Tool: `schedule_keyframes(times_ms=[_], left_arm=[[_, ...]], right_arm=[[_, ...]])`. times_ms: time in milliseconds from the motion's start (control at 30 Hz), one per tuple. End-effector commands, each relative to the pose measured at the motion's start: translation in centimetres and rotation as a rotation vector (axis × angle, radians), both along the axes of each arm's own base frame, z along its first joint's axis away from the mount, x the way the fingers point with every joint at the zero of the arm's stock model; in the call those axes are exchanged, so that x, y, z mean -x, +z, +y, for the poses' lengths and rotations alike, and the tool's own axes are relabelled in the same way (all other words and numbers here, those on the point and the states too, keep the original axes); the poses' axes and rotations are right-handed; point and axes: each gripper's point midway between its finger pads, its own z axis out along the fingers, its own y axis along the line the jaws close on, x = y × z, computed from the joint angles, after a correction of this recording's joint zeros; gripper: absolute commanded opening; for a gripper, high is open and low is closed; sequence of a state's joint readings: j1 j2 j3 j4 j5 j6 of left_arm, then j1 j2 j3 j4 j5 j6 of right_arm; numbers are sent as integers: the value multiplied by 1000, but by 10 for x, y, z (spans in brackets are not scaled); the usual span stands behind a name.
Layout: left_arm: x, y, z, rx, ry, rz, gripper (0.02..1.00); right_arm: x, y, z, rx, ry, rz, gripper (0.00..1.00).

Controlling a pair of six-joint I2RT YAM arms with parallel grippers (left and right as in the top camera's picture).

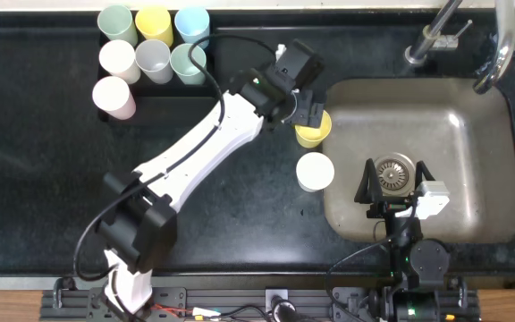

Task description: Store Cups

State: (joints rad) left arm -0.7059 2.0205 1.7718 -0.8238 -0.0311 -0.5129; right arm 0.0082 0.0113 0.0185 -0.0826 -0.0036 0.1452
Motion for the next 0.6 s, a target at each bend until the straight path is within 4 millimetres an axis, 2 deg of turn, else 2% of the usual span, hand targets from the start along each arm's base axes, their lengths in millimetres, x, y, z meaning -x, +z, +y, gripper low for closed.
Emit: schedule_keyframes(times_ms=[33, 167, 300, 600], left_arm=[[9, -24, -1, -13, -26, 89, 998], [15, -31, -3, -9, -37, 126, 1000], [22, -38, 9, -30, 16, 190, 1000], [19, -46, 5, -10, 11, 204, 1000]], right_arm=[[0, -4, 1, 3, 6, 1, 998], [0, -4, 1, 3, 6, 2, 998], [0, -4, 1, 3, 6, 1, 998], [0, -4, 1, 3, 6, 1, 998]])
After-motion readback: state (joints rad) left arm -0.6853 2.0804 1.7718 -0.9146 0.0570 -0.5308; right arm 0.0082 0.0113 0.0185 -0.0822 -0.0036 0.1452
